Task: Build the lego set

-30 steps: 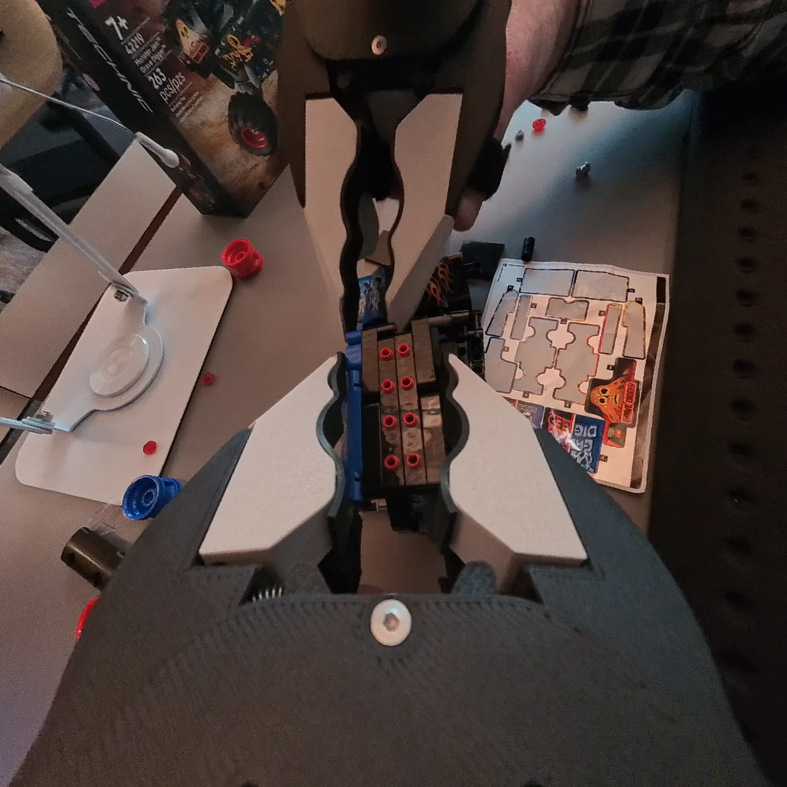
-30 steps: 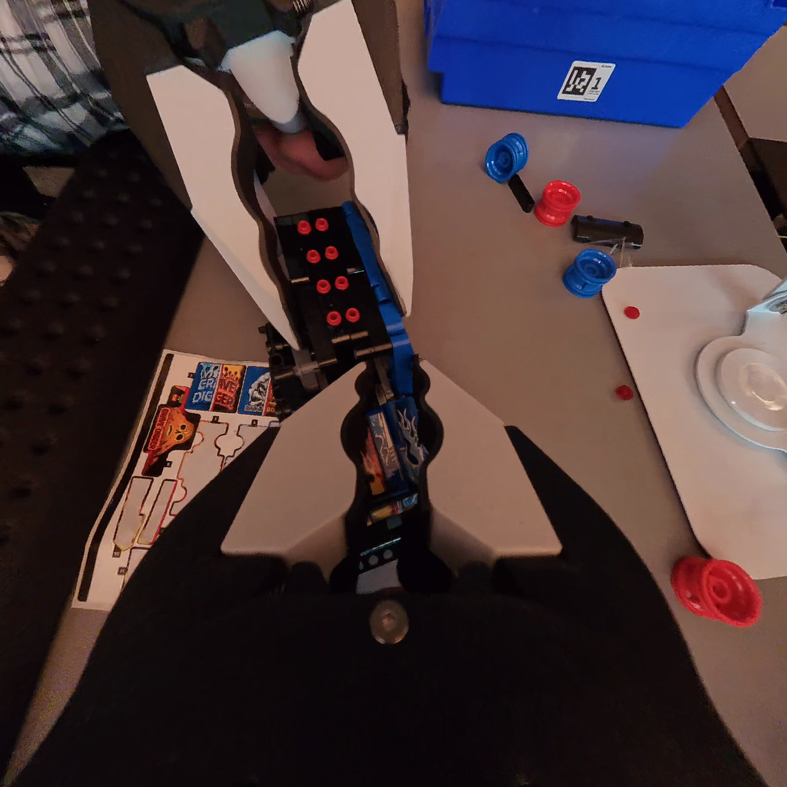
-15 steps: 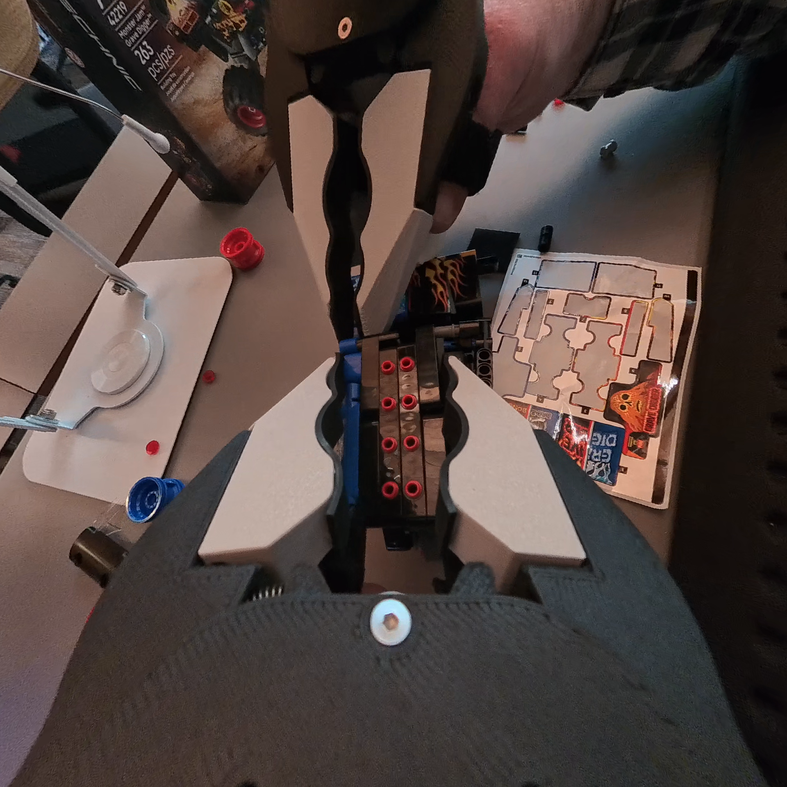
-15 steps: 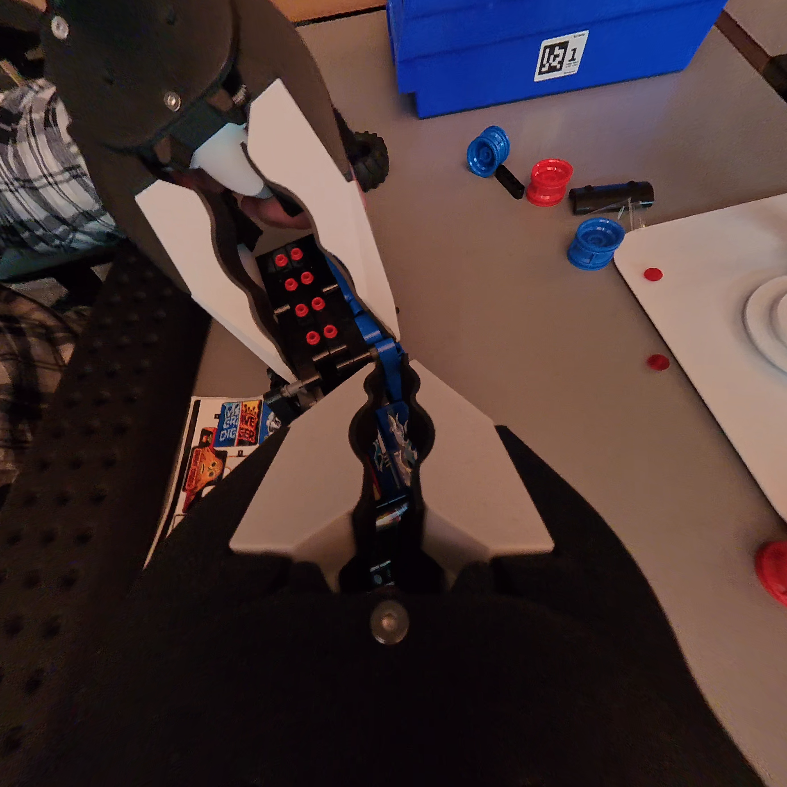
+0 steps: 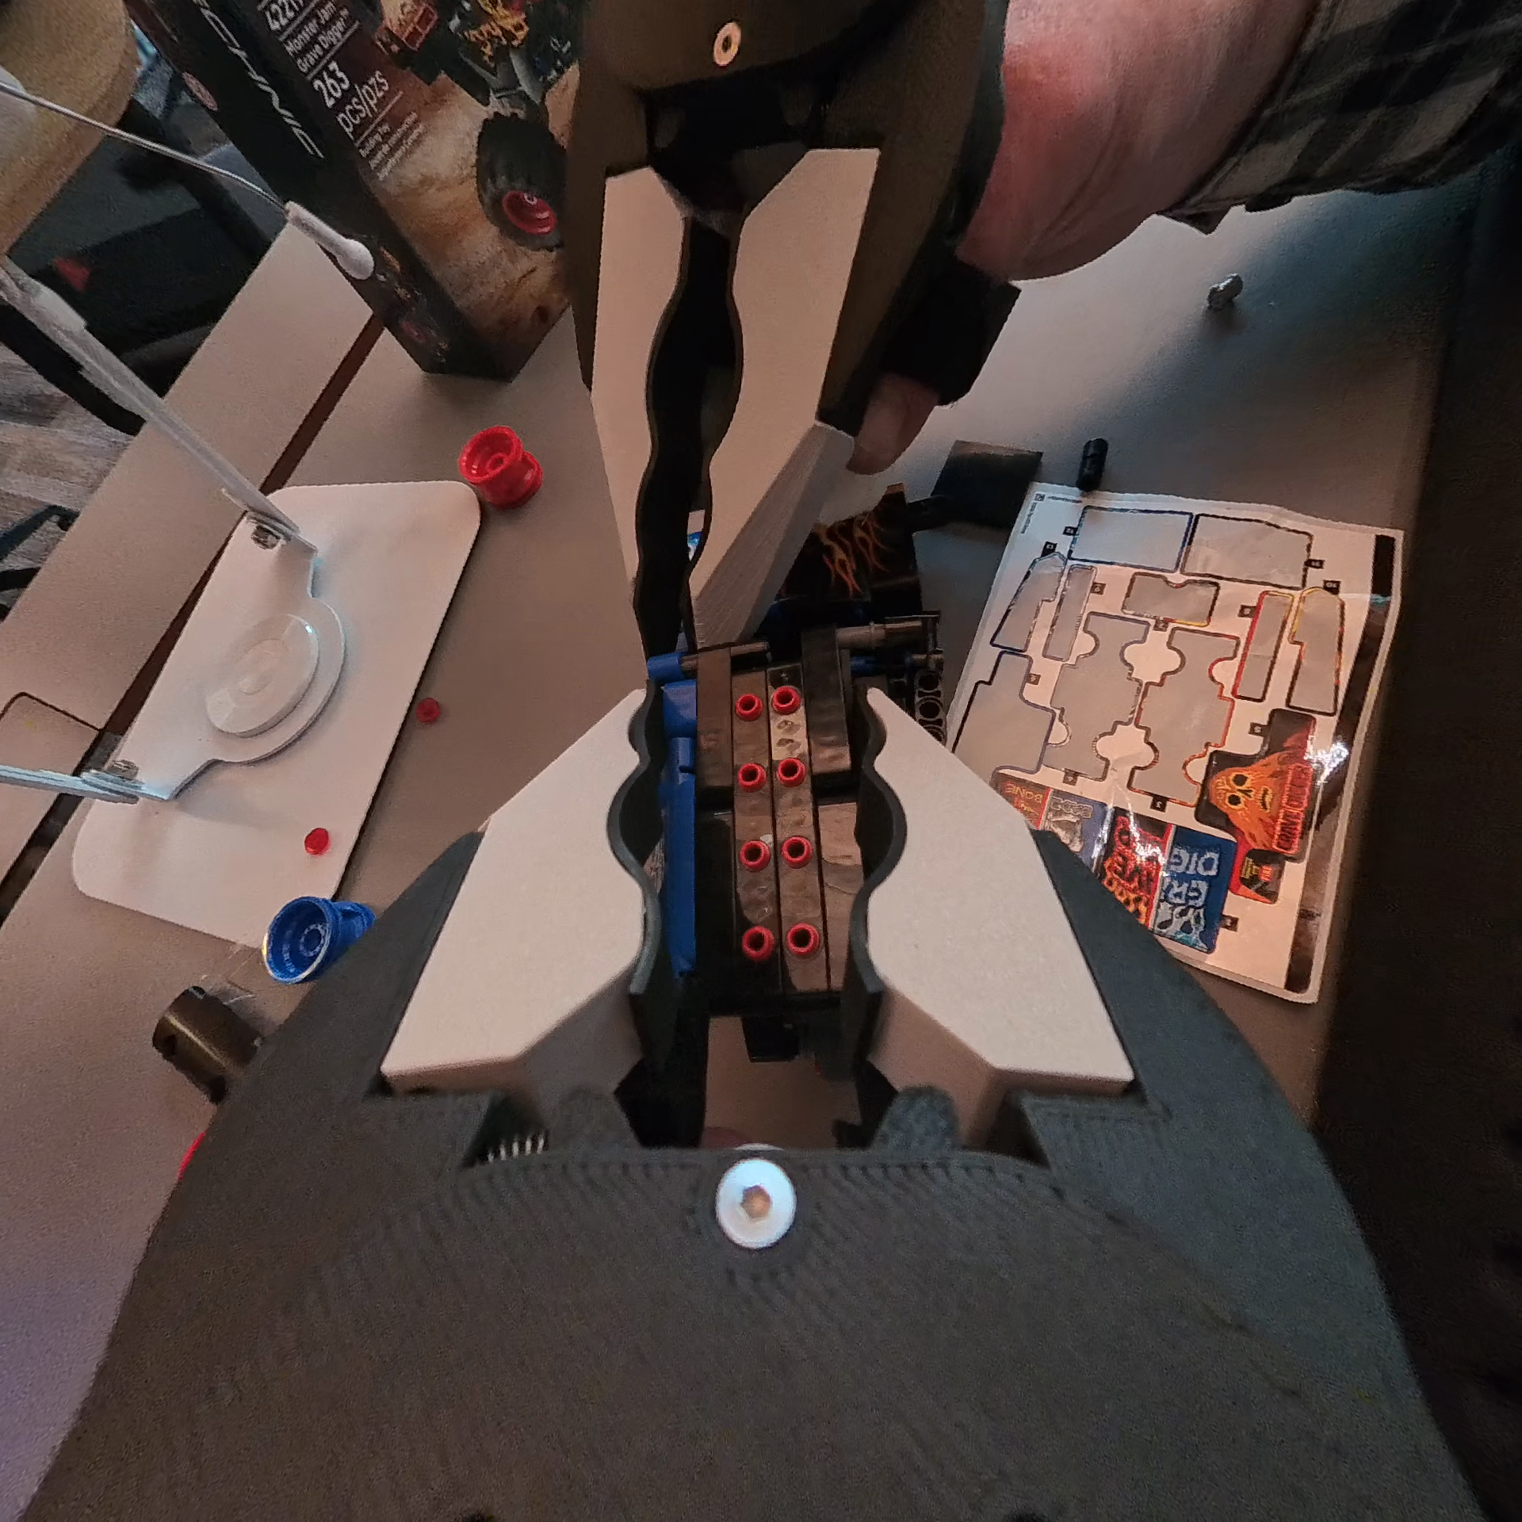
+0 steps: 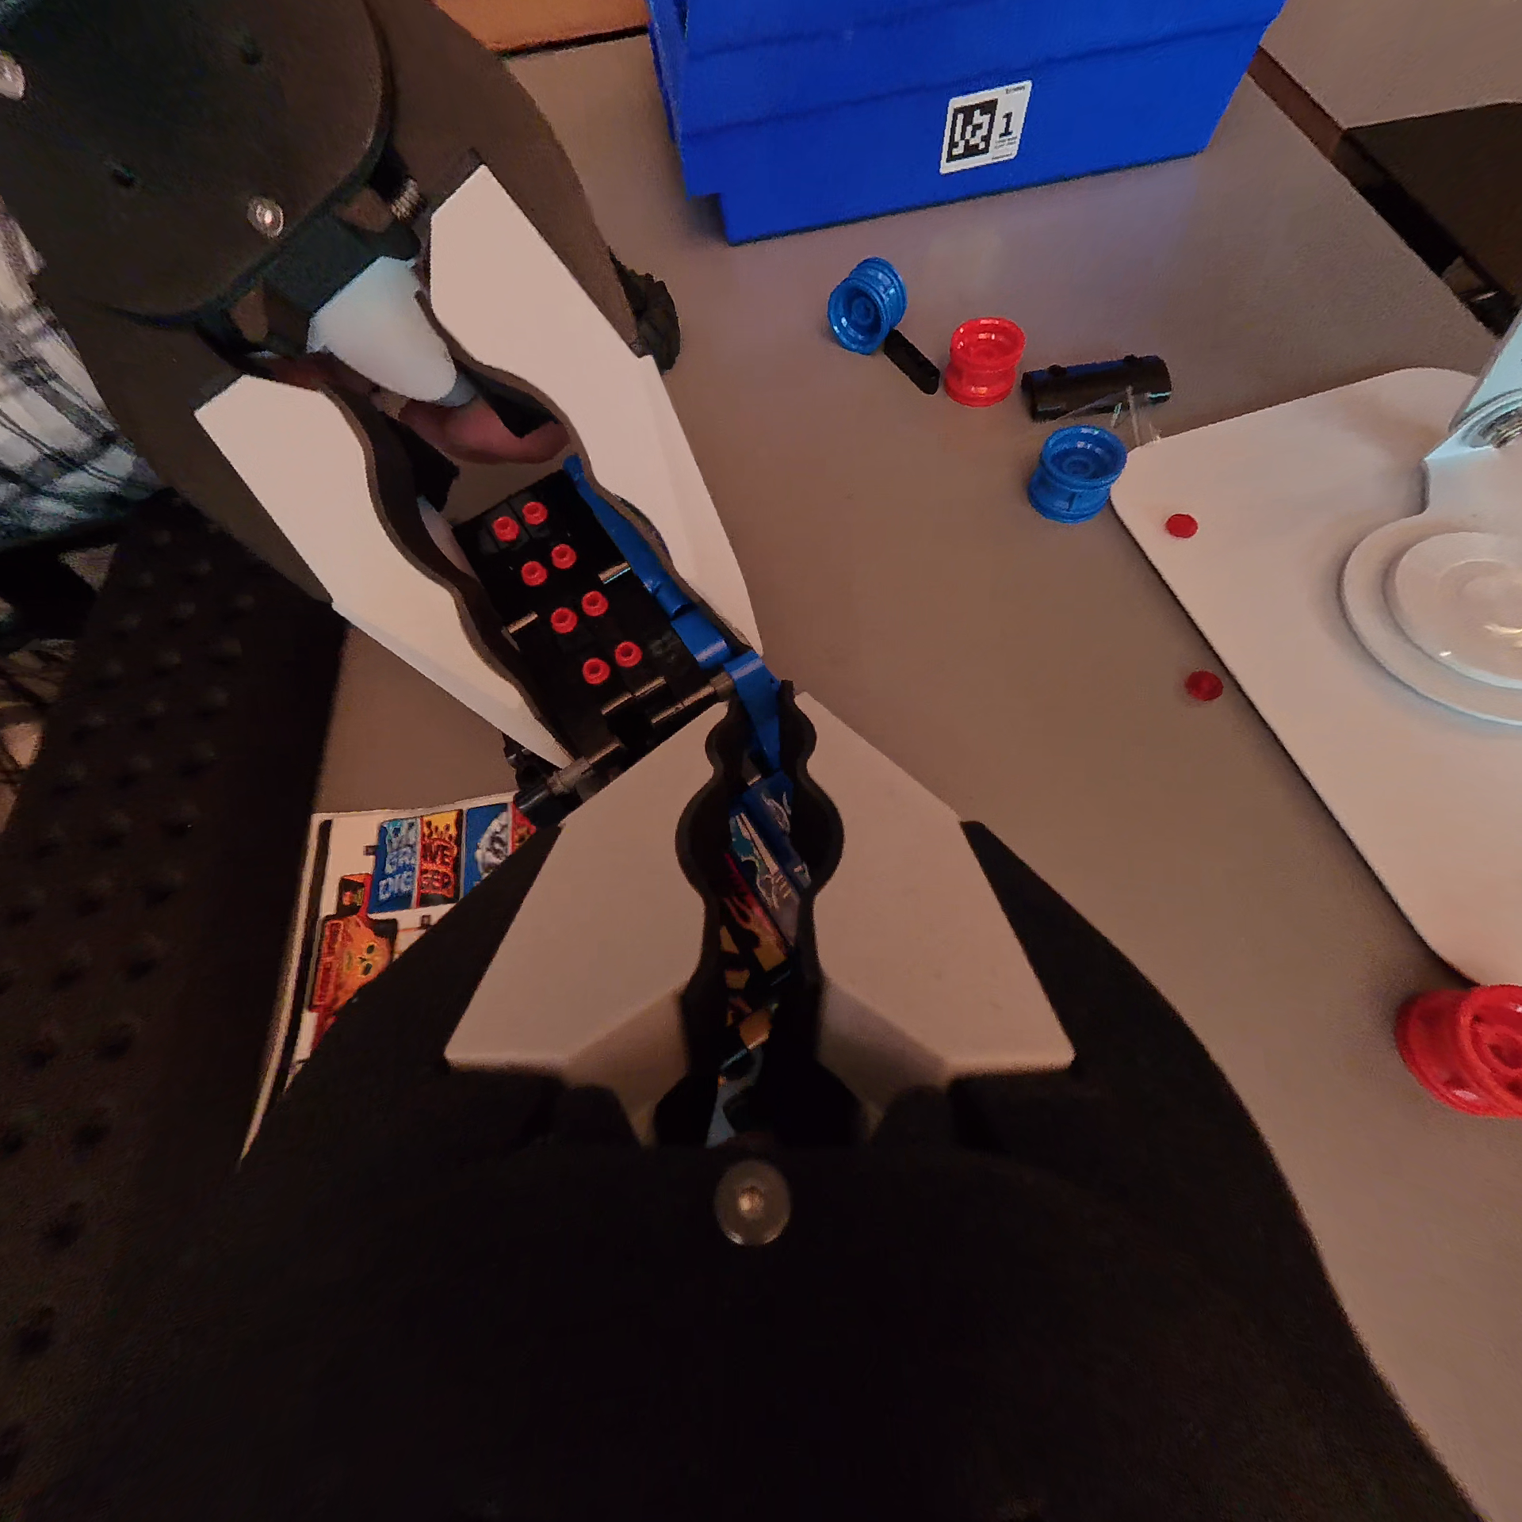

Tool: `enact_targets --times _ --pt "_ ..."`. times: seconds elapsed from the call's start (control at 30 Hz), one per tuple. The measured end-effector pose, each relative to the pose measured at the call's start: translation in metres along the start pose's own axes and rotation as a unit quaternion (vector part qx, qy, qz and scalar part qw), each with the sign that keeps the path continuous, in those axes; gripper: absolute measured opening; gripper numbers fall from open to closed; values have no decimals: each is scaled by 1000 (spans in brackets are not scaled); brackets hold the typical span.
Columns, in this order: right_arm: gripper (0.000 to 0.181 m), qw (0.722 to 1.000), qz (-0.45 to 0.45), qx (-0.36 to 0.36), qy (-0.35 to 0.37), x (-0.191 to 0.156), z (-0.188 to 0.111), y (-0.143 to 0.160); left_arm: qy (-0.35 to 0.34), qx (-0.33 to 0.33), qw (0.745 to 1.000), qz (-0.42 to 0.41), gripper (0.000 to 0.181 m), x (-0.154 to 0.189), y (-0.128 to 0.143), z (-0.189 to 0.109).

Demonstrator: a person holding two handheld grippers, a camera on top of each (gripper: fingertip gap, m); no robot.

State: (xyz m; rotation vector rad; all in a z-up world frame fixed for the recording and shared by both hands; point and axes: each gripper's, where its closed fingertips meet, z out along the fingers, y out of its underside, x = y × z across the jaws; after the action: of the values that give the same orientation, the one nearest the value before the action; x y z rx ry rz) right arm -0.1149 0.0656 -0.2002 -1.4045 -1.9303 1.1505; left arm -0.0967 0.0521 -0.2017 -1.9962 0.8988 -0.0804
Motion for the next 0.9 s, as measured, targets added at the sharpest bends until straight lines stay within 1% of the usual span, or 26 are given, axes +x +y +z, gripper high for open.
enact_targets --times 0.07,0.2,0.23,0.27,0.3,0.33,0.37,0.4,0.47,0.5,0.57,0.67,0.73,0.83,0.9 --pt "5 1000 -7 0 9 1 0 0 3 4 1000 -4 44 0 0 0" --pt "4 998 61 14 -13 3 1 -2 0 3 1000 -6 44 -2 0 0" --pt "4 998 67 16 -8 4 1 -2 -2 3 1000 -4 44 -2 0 0" --pt "5 996 75 29 39 19 -2 -5 11 9 1000 -1 43 2 -2 0" --pt "5 992 86 39 89 41 -10 -6 64 27 998 1 44 25 -10 0" --pt "4 989 99 53 97 54 -17 -8 128 52 990 13 44 59 -23 2" --pt "5 991 88 46 87 50 -18 -7 129 61 989 38 44 72 -31 7" --pt "5 994 63 23 82 41 -12 -1 98 51 993 39 46 64 -31 11" --pt "6 996 53 24 72 33 -6 1 48 31 998 24 44 33 -20 10" --pt "6 996 53 35 70 36 -10 -4 46 28 998 23 44 28 -16 8" --pt "6 995 58 56 63 41 -17 -11 50 34 998 20 44 28 -15 6" --pt "6 996 49 48 55 39 -15 -7 49 34 998 19 44 27 -14 7" --pt "6 996 46 54 47 38 -19 -8 47 31 998 29 44 24 -12 6" --pt "6 995 68 67 27 38 -30 -7 50 29 997 45 44 23 -10 4" --pt "6 995 80 54 16 37 -32 -1 53 25 997 51 44 20 -8 2"
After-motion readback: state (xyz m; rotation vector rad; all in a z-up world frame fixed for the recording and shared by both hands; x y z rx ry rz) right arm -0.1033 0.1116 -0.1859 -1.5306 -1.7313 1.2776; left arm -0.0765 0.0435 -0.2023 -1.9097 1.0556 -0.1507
